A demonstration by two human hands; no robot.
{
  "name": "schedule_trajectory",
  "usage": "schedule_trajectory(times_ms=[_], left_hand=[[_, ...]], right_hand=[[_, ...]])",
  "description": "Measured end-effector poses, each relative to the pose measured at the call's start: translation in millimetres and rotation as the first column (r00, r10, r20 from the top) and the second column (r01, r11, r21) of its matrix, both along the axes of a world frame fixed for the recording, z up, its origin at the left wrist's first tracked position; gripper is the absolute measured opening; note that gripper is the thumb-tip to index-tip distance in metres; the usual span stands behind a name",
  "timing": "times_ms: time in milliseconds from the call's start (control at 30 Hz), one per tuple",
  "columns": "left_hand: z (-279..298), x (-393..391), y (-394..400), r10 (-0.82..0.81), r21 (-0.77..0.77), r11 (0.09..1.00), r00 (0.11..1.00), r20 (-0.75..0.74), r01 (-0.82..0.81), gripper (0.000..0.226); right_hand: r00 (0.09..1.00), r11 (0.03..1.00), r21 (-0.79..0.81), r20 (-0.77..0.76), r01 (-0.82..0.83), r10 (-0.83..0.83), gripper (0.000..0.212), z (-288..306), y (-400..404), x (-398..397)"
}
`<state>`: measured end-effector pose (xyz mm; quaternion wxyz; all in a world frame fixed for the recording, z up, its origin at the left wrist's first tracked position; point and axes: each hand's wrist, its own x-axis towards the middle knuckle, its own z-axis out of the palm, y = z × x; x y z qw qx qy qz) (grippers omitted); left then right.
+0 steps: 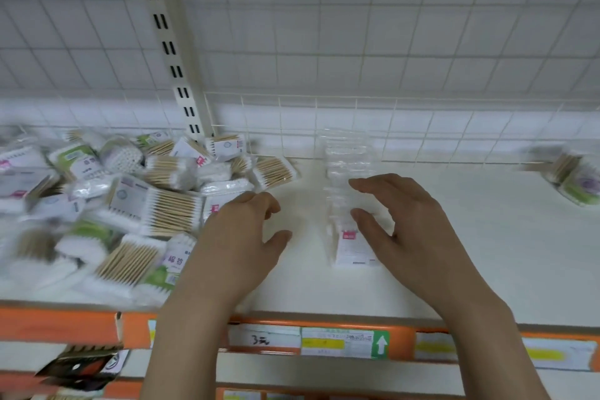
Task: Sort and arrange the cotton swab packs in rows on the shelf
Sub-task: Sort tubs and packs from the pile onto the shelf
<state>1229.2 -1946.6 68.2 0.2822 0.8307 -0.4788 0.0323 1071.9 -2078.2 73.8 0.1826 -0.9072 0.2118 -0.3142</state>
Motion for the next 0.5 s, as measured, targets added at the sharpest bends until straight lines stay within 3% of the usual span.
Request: schedule_trajectory(times_ms=[167, 267, 400, 500], left_hand=[[8.4, 33.7, 47.0, 0.105, 0.037, 0.994, 0.994, -0.010, -0.105, 0.030], [11.0, 51.2, 71.4, 0.147, 0.150, 0.979, 0.989, -0.030, -0.141, 0.032], [8.9, 67.5, 91.1, 0.136, 0.302, 0.948, 0.984, -0.114, -0.096, 0.032], [4.0, 77.2, 94.8, 0.111, 0.356, 0.934, 0.972, -0.206, -0.032, 0.044]], right_hand=[[0.992, 0.992, 0.022, -0.019, -0.126, 0.127, 0.032, 6.1, 29.8, 43.3], [0.962, 0.967, 0.076, -0.108, -0.243, 0.251, 0.039, 4.2, 48.0, 64.6], [0.872, 0.906, 0.210, -0.260, -0.369, 0.415, 0.055, -6.8, 66.2, 85.2], [0.843, 0.899, 0.258, -0.328, -0.355, 0.427, 0.066, -15.9, 72.3, 91.7]])
